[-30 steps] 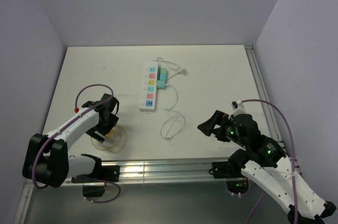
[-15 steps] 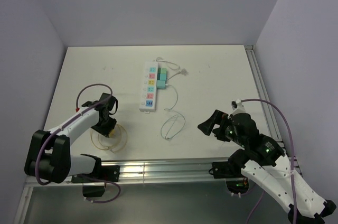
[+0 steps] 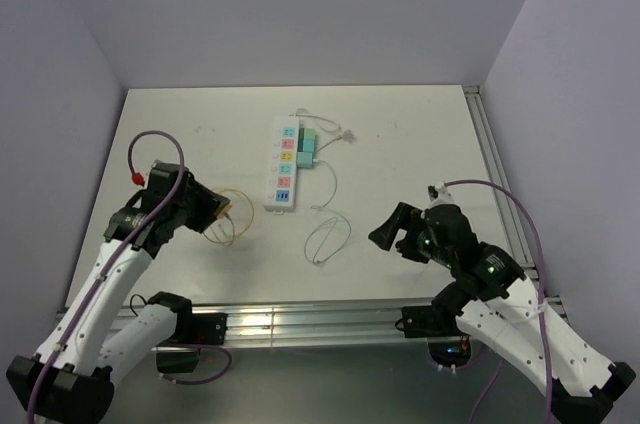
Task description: Insert the plug
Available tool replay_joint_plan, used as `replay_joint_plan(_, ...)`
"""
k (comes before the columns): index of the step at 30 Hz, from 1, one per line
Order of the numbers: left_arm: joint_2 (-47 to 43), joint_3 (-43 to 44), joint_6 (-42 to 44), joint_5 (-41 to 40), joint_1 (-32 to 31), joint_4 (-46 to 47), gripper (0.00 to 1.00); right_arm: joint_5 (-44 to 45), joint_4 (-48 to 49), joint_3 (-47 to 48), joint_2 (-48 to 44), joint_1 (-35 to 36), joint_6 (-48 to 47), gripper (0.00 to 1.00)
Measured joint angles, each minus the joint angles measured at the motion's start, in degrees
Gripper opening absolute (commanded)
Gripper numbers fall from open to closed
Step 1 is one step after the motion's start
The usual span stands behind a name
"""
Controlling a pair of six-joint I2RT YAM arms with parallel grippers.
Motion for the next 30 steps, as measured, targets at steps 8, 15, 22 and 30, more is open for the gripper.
replay_joint_plan(8,-3.3,5.4,-3.4,7.5,-3.8,1.4,0.0,-0.3,7.8,5.9,14.9,10.0,1.9,0.88)
replay_joint_plan(15,-1.4,1.4,-10.7,12.2,-9.5,2.7,0.0,11.4,17.3,15.6,24.7,29.4,5.2,0.87)
replay_joint_plan(22,-2.4,0.3,-15.6,12.2,-13.3,3.8,0.0,19.9,27.8,16.0,29.6,42.0,6.6,0.82)
replay_joint_plan(30,-2.7,0.3,-18.3,12.1,-14.0,3.3,0.0,26.6,32.9,20.5,40.3,47.7,6.5,0.74)
